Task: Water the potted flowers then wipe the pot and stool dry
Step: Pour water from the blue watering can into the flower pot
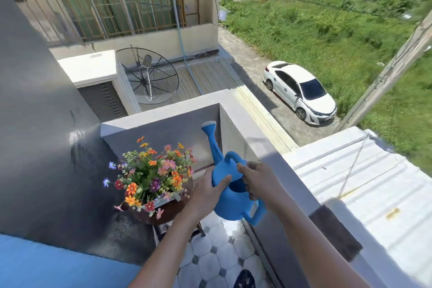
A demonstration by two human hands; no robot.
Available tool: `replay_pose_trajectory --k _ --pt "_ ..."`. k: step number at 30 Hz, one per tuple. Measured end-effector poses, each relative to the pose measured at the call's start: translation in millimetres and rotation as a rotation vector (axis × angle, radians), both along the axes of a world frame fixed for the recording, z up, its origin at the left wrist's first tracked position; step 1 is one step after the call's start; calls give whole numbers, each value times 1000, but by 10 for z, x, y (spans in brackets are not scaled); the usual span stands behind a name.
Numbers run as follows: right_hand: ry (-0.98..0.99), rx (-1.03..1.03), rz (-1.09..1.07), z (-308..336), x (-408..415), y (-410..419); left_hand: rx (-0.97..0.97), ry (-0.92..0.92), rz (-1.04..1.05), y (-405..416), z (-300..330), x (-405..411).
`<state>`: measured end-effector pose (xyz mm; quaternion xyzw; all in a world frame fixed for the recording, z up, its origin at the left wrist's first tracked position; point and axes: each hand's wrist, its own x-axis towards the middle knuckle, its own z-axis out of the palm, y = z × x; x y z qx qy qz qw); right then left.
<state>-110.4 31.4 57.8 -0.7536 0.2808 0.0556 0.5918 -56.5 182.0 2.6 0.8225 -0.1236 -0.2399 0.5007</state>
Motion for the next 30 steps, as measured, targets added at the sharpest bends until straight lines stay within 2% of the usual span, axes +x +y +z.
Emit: replay_pose_trajectory --k 2,8,12,21,30 --pt "-20 74 -135 -88 -61 -146 16 -33 -29 -248 -23 45" --pt "-124 271 -437 -316 -175 -592 -25 75 -105 -1079 -273 158" --pt "-130 297 -591 -503 -133 -950 -96 171 -224 -1598 -449 229" --pt "-33 193 -600 -730 -10 -1512 -129 225 -344 -2247 -735 544" --pt "-81 213 -612 -913 136 -1582 -134 267 -422 -2392 -832 857"
